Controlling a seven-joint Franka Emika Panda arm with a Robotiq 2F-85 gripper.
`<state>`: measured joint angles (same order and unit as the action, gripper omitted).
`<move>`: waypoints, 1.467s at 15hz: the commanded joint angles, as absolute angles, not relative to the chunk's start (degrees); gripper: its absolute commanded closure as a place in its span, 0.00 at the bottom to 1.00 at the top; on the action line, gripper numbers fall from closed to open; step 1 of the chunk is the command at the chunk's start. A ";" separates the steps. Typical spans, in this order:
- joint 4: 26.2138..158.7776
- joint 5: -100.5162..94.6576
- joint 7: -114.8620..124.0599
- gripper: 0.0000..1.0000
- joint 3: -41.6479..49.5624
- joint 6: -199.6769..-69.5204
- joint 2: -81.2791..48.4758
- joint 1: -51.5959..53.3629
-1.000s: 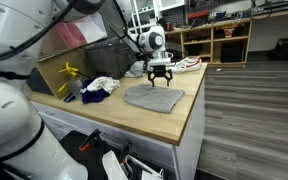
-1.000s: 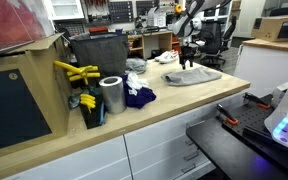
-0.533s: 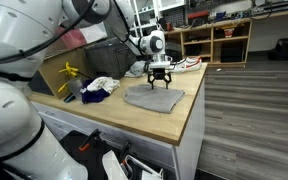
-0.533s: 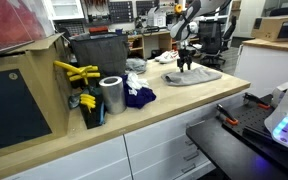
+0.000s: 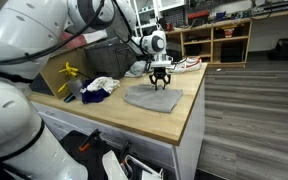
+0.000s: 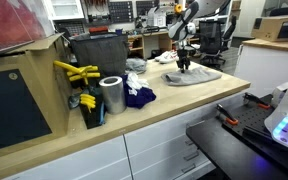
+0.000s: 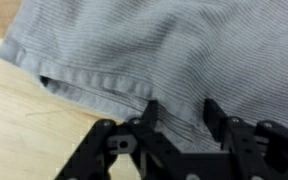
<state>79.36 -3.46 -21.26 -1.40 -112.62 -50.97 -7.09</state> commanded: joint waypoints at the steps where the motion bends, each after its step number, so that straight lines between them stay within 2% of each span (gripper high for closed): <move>1: 75.37 -3.31 -22.57 0.79 -1.92 -109.03 -53.12 -7.41; 4: 74.54 -3.63 -22.08 0.99 -1.76 -108.22 -53.42 -7.04; 6: 74.58 -3.94 -21.30 1.00 -1.48 -108.27 -53.38 -6.66; 7: 74.78 -4.07 -20.88 0.69 -1.32 -108.44 -53.30 -6.50; 8: 75.02 -4.23 -20.58 0.68 -1.17 -108.66 -53.14 -6.37; 11: 77.11 -4.62 -20.34 0.48 -1.12 -110.34 -51.51 -5.96; 17: 82.12 -4.20 -21.33 0.02 -2.13 -115.25 -46.72 -5.82; 19: 83.66 -4.02 -21.60 0.00 -2.57 -116.54 -44.77 -5.72; 20: 84.57 -3.86 -21.74 0.30 -2.90 -117.15 -43.67 -5.67; 21: 85.26 -3.59 -22.16 0.26 -3.35 -117.20 -42.72 -5.70; 22: 85.97 -3.55 -21.91 0.27 -3.51 -117.46 -41.88 -5.40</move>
